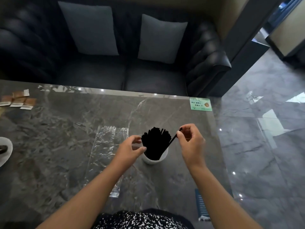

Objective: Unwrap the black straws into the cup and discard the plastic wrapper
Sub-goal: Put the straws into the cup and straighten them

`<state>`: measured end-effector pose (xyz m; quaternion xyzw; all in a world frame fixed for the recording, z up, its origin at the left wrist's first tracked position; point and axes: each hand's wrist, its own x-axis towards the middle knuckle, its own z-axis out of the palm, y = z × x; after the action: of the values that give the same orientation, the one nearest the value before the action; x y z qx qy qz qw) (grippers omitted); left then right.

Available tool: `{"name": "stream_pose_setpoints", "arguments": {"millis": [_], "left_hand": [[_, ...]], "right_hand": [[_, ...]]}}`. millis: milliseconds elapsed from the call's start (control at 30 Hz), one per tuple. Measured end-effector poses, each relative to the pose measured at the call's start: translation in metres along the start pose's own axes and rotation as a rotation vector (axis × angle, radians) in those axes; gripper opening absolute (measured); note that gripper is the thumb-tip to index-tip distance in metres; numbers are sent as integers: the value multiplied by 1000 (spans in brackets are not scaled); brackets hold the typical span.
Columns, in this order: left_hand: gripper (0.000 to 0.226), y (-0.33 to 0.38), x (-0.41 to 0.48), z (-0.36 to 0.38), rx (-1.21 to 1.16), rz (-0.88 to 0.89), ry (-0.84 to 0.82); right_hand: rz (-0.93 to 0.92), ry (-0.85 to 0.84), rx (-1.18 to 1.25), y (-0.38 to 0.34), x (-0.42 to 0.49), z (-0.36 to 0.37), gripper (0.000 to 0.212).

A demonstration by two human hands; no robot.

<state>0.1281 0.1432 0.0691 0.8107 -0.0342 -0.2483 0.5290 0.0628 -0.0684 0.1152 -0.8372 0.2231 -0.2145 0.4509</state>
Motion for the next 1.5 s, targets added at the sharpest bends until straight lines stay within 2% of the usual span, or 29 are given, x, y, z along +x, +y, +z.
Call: {"name": "stream_pose_setpoints", "arguments": {"millis": [200,400,533,700,833,1000,1133,1333,1500], "left_hand": [[44,4,13,14,-25,-26,-94],[39,-3,21,19,-75,-56,-68],[44,-6,21,20,-61,-36,-59],[41,-3,25,21,2,36,-63],[33,6,30,24,-13,63,-55],[22,17,36,24,132,132,-73],[23,17,41,17,163,157,-115],[26,0,33,25,59,110,-93],[22,8,35,27,-83,94,-79]], "right_hand": [[18,-94,-106,16,-11,14,18],[52,-188,-143,28,-15,25,15],[103,-228,-105,33,-16,28,11],[146,-448,-113,36,-9,37,35],[183,-483,-40,29,-1,49,32],[14,-601,-158,25,10,53,24],[-59,-557,-214,28,16,49,21],[100,-522,-88,34,2,56,22],[94,-521,-102,29,8,57,15]]}}
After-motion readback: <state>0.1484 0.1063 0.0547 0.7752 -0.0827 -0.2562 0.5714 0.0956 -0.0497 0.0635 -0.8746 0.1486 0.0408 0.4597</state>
